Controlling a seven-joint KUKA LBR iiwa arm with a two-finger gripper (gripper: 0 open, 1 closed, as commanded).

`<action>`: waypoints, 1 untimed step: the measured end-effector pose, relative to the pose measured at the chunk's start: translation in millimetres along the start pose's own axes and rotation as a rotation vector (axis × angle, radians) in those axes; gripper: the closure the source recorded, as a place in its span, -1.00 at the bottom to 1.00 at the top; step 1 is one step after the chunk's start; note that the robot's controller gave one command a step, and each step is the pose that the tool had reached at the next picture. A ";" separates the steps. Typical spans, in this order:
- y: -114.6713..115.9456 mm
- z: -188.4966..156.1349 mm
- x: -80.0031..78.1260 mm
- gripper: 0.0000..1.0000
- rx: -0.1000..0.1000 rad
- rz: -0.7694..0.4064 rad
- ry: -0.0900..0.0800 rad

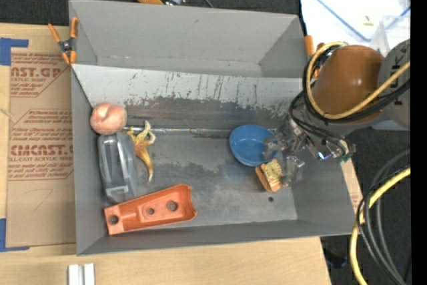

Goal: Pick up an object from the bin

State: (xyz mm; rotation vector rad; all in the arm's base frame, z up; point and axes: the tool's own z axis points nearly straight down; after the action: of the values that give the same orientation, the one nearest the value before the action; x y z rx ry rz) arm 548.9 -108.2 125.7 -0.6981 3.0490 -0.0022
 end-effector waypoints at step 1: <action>3.7 -78.4 3.5 1.00 -0.004 0.117 0.001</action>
Offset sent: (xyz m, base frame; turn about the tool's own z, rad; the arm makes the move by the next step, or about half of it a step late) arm 0.0063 0.0037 -0.0345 -0.2395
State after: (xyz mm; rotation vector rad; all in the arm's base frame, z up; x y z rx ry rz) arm 543.1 -106.5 204.0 -0.5188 3.0862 0.0043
